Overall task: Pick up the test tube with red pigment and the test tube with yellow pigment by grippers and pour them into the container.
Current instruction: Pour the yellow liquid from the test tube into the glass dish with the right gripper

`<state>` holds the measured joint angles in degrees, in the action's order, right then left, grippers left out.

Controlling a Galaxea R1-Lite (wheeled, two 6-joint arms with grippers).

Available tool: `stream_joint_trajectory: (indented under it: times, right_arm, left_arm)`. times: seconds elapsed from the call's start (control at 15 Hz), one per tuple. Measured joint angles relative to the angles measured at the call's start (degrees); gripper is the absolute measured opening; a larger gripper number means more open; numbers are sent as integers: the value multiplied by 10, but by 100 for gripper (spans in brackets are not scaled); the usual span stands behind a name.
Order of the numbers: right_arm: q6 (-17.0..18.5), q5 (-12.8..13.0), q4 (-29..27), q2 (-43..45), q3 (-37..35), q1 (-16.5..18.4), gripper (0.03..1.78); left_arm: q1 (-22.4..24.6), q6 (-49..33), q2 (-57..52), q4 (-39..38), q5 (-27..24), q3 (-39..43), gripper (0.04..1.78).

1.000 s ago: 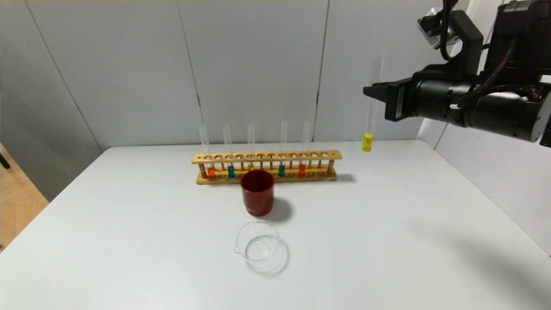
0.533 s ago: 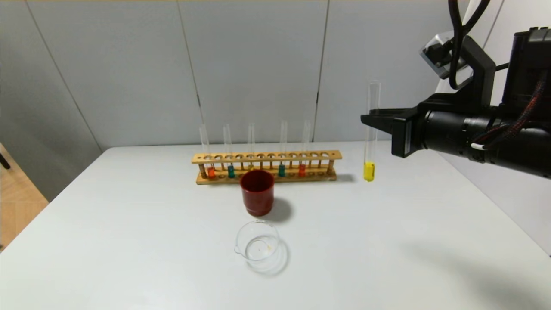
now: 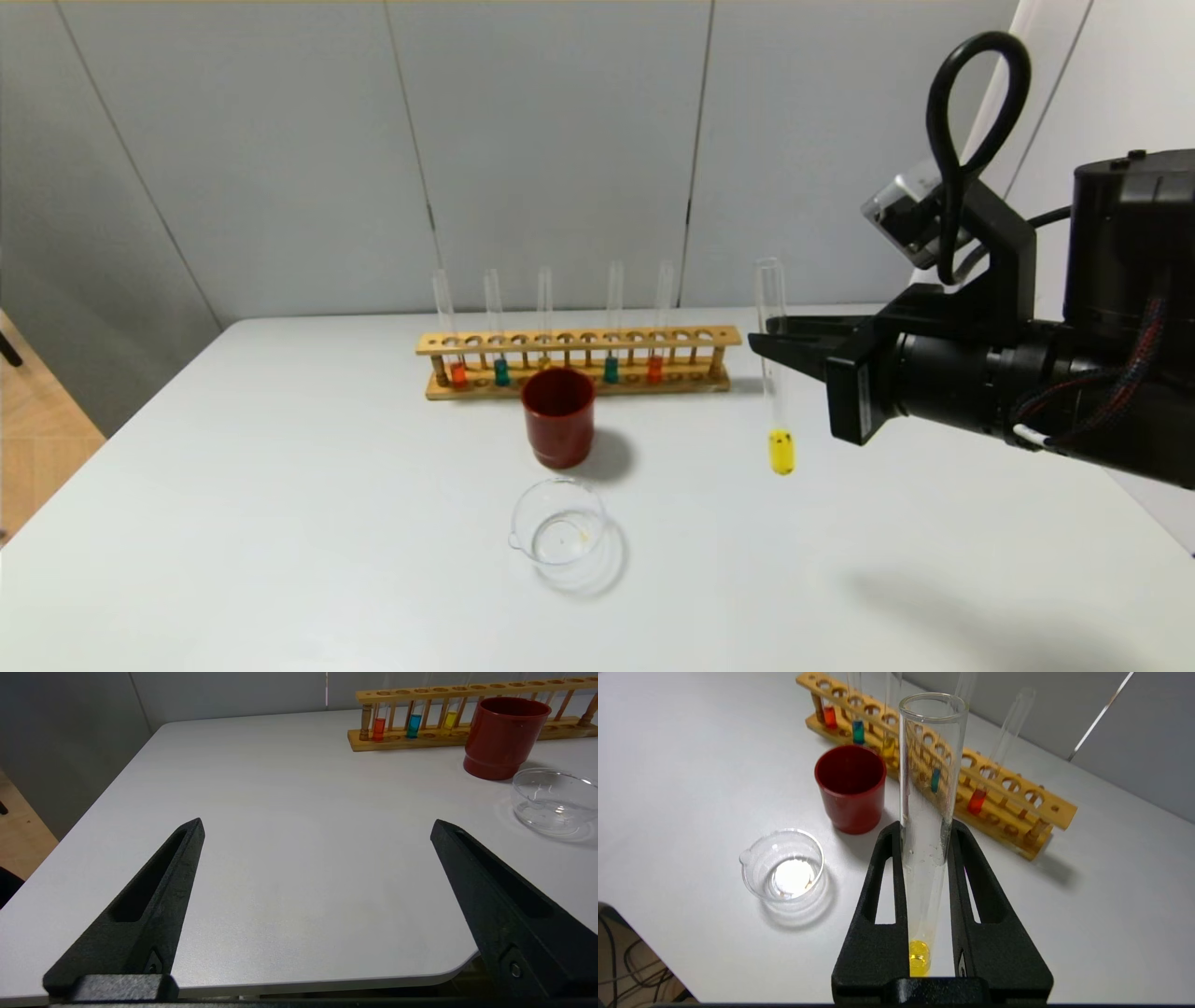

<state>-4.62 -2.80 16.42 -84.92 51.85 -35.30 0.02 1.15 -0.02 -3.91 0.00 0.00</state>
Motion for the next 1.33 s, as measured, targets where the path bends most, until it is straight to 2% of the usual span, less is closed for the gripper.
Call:
stream_joint_trajectory:
  times: [0.13, 0.47, 0.6, 0.8, 1.0, 1.33]
  right_arm:
    - [-1, 0, 21, -3, -13, -9, 27]
    - [-6, 0, 142, -38, -50, -26, 27]
    - [-15, 0, 143, -53, -49, -31, 27]
    - [-54, -7, 141, -72, -46, -33, 27]
    - [-64, -4, 141, -94, -36, -35, 27]
    - [-121, -3, 137, -127, -24, -37, 27]
  left_arm:
    - [0, 0, 0, 0, 0, 0, 171]
    - [0, 0, 0, 0, 0, 0, 171]
    - [0, 0, 0, 0, 0, 0, 171]
    - [0, 0, 0, 0, 0, 0, 171]
    - [0, 0, 0, 0, 0, 0, 171]
    - [0, 0, 0, 0, 0, 0, 171]
